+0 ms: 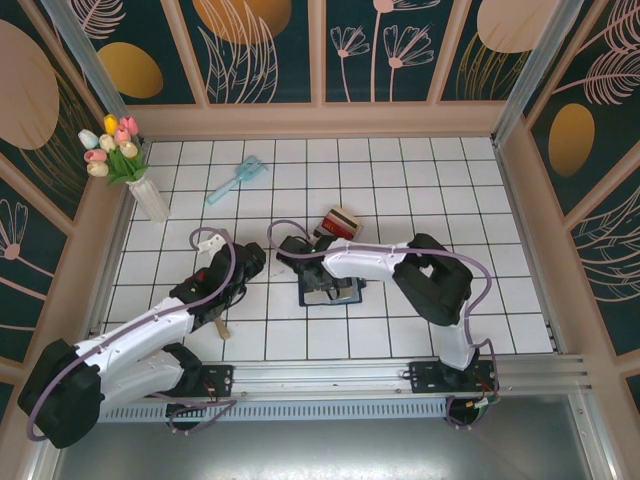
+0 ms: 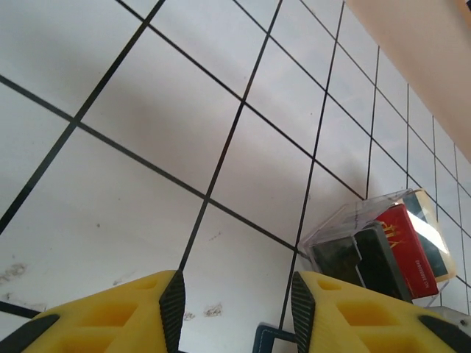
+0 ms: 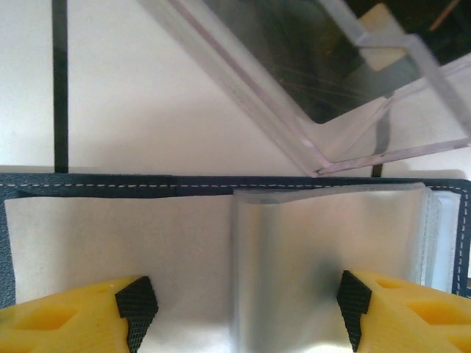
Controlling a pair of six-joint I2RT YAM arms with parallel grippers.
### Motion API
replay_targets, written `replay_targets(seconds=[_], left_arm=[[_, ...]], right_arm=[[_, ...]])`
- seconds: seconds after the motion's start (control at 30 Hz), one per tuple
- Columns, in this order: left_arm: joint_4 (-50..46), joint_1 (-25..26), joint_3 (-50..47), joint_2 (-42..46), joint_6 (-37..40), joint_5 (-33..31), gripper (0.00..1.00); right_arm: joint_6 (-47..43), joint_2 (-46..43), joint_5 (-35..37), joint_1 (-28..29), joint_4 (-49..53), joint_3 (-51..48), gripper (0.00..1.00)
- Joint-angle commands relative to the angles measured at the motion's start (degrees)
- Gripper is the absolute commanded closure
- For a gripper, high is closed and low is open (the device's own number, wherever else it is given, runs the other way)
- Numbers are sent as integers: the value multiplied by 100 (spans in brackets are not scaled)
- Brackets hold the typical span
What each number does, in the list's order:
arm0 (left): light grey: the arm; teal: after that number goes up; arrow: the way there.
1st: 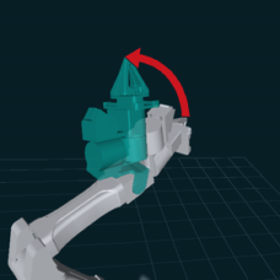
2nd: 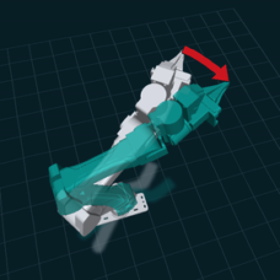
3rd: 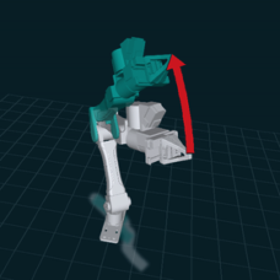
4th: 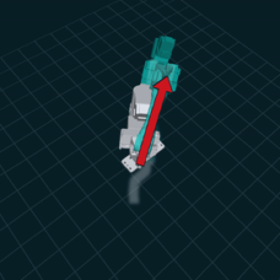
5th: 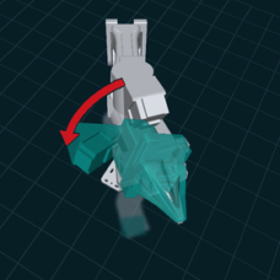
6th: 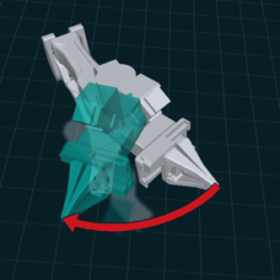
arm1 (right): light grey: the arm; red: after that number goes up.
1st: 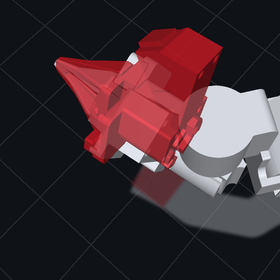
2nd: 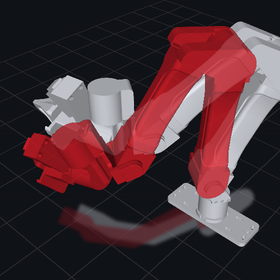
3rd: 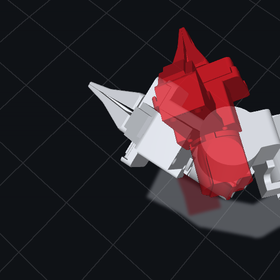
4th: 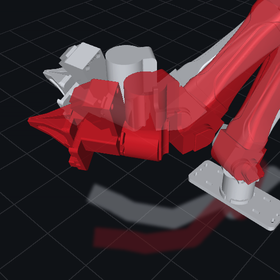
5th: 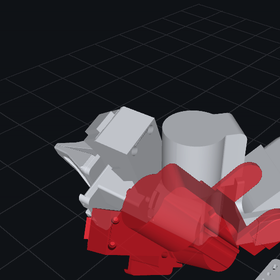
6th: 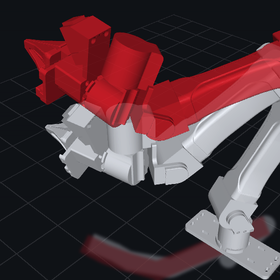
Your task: Put the credit cards into the card holder
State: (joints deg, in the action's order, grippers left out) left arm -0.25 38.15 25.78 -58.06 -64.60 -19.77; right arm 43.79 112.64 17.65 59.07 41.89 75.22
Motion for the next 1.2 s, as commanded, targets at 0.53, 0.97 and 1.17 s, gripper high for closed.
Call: replay_targets(seconds=[0.53, 0.97, 1.17], left_arm=[[1270, -148, 2456, -3289, 399, 2273, 29], [2483, -152, 2362, -4337, -543, 2852, 40], [2714, -147, 2283, -4682, -636, 2899, 44]], right_arm=[[-3071, -1259, -1786, -2990, -1010, 381, 33], [-3178, -168, -4214, -3714, -1378, 965, 36], [-2984, -301, -4730, -3734, -1620, 483, 38]])
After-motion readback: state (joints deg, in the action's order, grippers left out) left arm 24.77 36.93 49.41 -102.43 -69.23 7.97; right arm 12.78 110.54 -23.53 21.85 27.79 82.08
